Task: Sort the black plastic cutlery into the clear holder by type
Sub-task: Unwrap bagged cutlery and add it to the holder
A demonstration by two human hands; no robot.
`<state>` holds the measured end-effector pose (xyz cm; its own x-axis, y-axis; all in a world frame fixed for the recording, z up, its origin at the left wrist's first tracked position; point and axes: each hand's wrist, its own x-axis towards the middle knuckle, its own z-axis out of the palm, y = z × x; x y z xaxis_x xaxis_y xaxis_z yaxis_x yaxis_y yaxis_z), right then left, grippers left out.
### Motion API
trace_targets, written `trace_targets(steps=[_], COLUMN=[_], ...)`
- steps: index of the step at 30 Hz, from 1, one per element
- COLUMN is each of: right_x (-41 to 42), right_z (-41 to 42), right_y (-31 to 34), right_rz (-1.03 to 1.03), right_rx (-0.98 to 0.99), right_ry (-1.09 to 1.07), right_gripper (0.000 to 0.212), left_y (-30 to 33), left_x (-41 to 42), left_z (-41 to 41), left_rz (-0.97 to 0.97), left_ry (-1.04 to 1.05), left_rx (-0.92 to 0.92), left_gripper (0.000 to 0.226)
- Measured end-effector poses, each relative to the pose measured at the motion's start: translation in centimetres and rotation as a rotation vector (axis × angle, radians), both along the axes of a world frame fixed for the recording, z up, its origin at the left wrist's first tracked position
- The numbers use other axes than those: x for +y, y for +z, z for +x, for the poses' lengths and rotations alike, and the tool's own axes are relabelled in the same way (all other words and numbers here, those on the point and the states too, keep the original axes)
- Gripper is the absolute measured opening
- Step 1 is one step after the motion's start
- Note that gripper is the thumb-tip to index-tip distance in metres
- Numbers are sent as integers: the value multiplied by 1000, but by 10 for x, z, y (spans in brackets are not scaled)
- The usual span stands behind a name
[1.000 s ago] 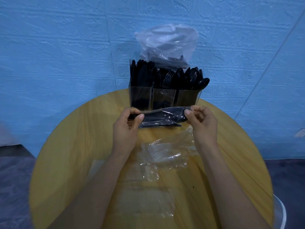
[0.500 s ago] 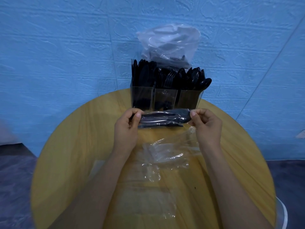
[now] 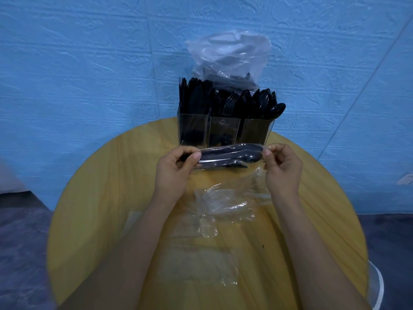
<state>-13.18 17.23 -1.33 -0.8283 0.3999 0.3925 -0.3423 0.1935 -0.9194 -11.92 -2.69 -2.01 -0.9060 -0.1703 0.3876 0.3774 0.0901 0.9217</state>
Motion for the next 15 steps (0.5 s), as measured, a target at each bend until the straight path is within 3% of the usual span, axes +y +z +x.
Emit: trace_targets(steps=[7,11,15], right_x=[23,39,39], right_z=[0,7,19], right_y=[8,17,19], right_rz=[-93,-33,117], right_rx=[-25,-47,-191], right_ry=[-238,-362,-298], right_gripper=[16,8,9], left_y=[14,37,55], left_x=[-13,-18,-19], left_z=[-3,-4,-1], left_rz=[142,178,320], left_ry=[89,187,301], left_rx=[-53,-3,20], left_gripper=[8,9,6])
